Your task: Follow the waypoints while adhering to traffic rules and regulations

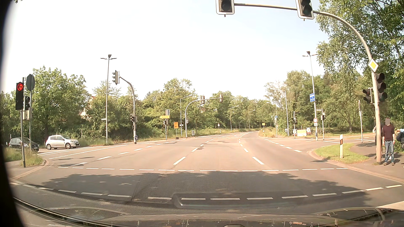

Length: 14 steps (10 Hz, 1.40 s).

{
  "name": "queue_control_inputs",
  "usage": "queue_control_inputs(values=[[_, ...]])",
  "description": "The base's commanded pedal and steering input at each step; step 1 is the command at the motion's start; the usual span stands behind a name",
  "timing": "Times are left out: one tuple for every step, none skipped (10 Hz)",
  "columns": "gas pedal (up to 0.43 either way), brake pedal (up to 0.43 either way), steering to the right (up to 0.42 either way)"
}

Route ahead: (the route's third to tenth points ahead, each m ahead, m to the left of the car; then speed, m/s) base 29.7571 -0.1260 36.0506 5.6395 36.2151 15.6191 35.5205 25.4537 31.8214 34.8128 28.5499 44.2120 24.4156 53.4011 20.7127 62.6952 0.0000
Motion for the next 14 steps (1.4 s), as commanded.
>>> queue_control_inputs(values=[[0.0,0.232,-0.003],[0.0,0.238,-0.003],[0.0,0.232,-0.003],[0.0,0.232,-0.003],[0.0,0.232,-0.003],[0.0,0.232,-0.003],[0.0,0.232,-0.003],[0.0,0.238,-0.003],[0.0,0.232,-0.003],[0.0,0.232,-0.003],[0.0,0.232,-0.003],[0.0,0.232,-0.003],[0.0,0.232,-0.003],[0.0,0.232,-0.003]])
